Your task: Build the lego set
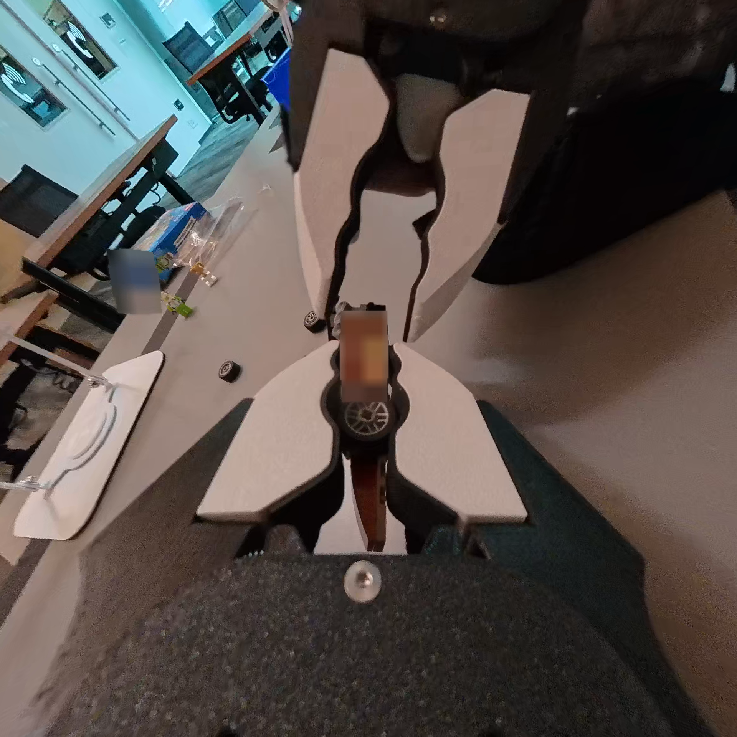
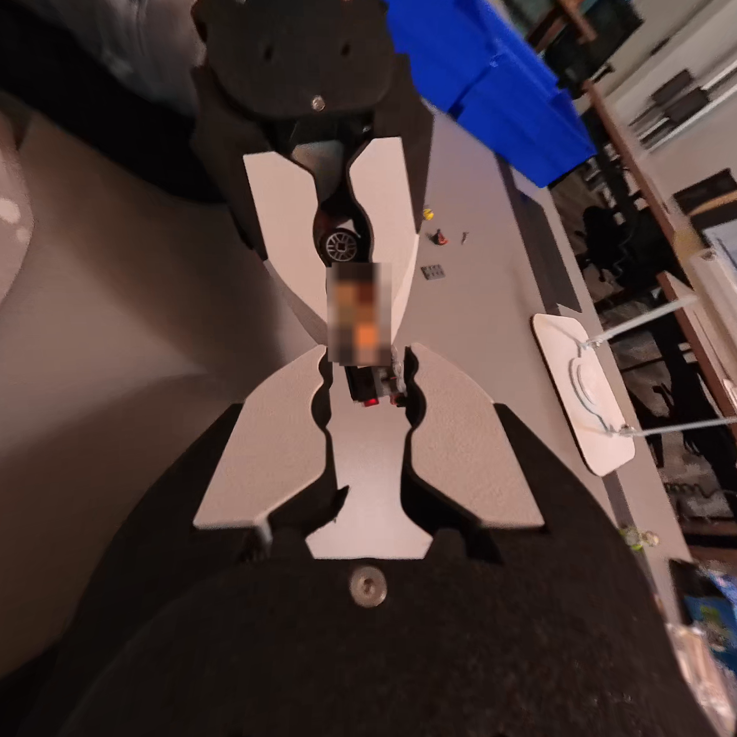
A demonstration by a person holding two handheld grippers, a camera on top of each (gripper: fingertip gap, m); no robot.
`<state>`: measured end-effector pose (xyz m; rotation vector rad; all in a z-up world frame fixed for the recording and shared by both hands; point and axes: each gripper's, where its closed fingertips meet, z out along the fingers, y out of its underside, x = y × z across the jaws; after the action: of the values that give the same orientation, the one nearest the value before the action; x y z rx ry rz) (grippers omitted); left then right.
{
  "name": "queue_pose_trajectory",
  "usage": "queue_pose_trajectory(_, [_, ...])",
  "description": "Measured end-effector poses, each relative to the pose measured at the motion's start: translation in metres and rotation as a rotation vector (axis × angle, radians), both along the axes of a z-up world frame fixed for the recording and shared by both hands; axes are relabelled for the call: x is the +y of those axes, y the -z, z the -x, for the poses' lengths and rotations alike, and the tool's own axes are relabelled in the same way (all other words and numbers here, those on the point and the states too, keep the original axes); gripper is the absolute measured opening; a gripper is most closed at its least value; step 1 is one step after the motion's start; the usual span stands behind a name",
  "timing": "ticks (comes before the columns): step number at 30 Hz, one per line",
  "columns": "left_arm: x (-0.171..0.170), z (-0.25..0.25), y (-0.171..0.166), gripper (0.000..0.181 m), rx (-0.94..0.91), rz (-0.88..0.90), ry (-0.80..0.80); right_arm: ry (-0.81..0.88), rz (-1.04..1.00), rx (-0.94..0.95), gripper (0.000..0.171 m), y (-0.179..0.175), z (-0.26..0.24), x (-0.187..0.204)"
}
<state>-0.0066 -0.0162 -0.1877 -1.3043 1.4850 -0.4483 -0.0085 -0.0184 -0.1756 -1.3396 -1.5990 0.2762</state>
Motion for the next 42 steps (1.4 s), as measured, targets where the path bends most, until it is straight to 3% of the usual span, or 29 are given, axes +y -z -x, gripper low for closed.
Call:
queue_pose_trajectory(9, [-0.001,0.003,0.003,0.019,0.069,-0.123,-0.01,-0.092,-0.107,-0.269,0.032,0.017,0.005,0.005])
queue_pose_trajectory(16, [-0.003,0.001,0.004,0.019,0.098,-0.183,-0.002,-0.097,-0.234,-0.344,0.029,0.017,0.008,0.008])
queue_pose_trajectory(22, [-0.002,0.003,0.0,0.019,0.107,-0.25,-0.016,-0.064,-0.086,-0.266,0.043,0.008,-0.006,0.014])
queue_pose_trajectory(26, [-0.004,0.0,-0.001,0.019,0.104,-0.267,-0.004,-0.026,-0.019,-0.297,0.051,0.022,-0.011,0.016])
queue_pose_trajectory(31, [-0.007,-0.002,0.002,0.019,0.108,-0.248,0.006,-0.023,-0.067,-0.294,0.035,0.029,-0.005,0.016])
queue_pose_trajectory(37, [-0.008,-0.002,0.004,0.019,0.098,-0.227,0.021,-0.065,-0.14,-0.315,0.033,0.031,-0.005,0.015])
queue_pose_trajectory(42, [-0.008,-0.003,-0.002,0.025,0.058,-0.197,0.019,-0.118,-0.037,-0.237,0.032,0.029,-0.005,0.009])
